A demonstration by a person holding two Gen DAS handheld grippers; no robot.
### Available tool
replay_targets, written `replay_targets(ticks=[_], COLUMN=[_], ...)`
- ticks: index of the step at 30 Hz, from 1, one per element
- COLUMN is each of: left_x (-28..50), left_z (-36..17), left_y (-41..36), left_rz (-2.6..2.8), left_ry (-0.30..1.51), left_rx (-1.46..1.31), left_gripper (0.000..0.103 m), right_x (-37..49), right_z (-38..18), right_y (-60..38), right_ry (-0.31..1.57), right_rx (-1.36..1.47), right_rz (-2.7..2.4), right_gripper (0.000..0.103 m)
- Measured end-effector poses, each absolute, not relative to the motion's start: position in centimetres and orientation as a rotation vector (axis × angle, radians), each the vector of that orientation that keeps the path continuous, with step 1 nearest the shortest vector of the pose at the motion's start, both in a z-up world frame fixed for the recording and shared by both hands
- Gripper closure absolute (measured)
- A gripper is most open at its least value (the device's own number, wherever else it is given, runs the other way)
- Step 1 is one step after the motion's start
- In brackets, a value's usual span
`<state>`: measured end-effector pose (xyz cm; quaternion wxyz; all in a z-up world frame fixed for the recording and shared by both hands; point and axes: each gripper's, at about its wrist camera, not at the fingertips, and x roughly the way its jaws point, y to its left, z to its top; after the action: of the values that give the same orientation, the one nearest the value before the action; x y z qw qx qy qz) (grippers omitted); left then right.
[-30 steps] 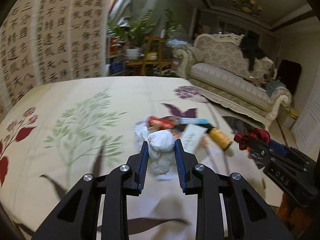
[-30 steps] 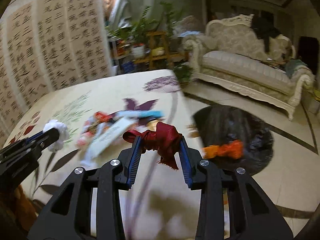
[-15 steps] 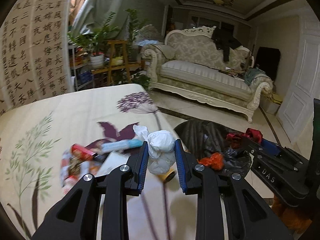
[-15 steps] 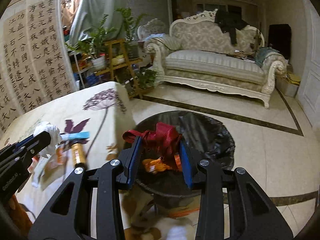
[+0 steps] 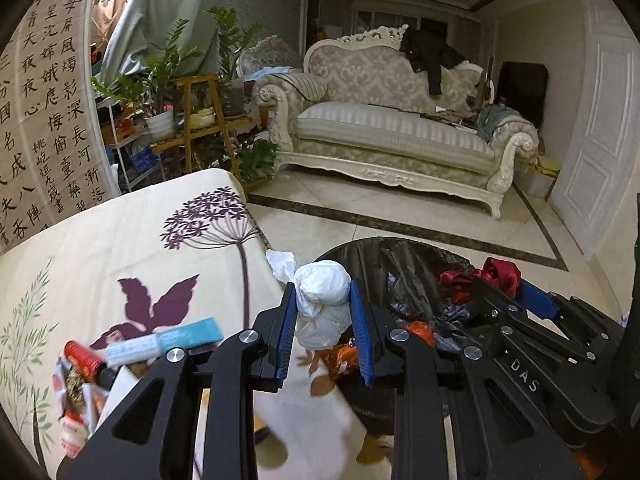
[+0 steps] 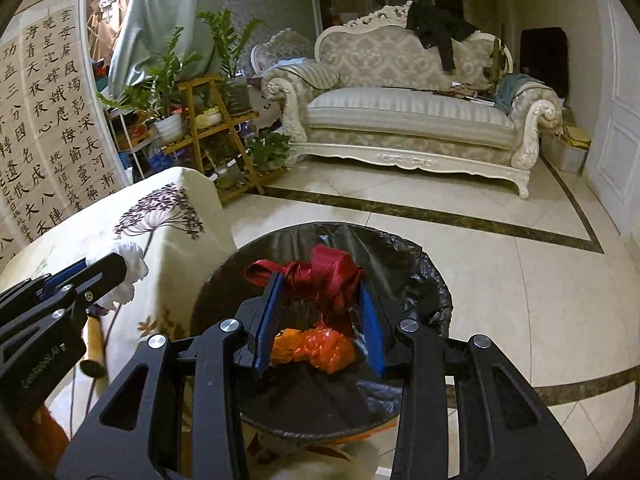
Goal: Collect trash
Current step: 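Carry tissue and ribbon over the bin and open both grippers to drop them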
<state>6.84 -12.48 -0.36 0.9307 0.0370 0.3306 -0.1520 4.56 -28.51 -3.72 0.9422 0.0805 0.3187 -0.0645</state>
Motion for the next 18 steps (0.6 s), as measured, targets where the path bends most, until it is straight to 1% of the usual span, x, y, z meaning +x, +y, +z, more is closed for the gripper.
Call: replay_targets(ticks=[5,7,10,11,13,16,18], left_x=[8.0,8.4,8.7,8.7,8.7,8.8,8.7], left_z=[-1.2,-1.5,-1.8,-1.9,-1.8,-1.7,-1.5], left_y=[-13.8,-14.2,-14.0,-13.8,-13.5,-12.9,-12.6], left_rz=[-0.312,-0.310,-0.305,-0.298,-0.285,-0.274,-0.270], left_ry=[0.705,0.715,0.728,0.728,0.724,0.729,0.731], left_rx=[0.095,0.104,0.097,0.093,0.079,0.057,0.050], left_gripper=[0.075,0.074,0.068,0.060,0.049,0.046,0.040], right_x=[5.6,5.8,5.9,6.1,6.0,6.0,5.8], right_z=[-4.6,-4.9,-5.0,-5.0,-5.0,-5.0,-4.9], right_y=[-29.2,-29.4,-29.6,-29.6,-29.7,-29.7,-29.7], right_ry=[0.670,0.678,0.680,0.680,0.681,0.682,0.680], right_rx=[0.177,0.181,0.192,0.192,0.190,0.189,0.192], right_rz=[-0.129,-0.127,-0.130,-0.134,-0.141,-0.149,-0.155], right_gripper=[0.066,0.064,0.060,0.060,0.059,0.058,0.057])
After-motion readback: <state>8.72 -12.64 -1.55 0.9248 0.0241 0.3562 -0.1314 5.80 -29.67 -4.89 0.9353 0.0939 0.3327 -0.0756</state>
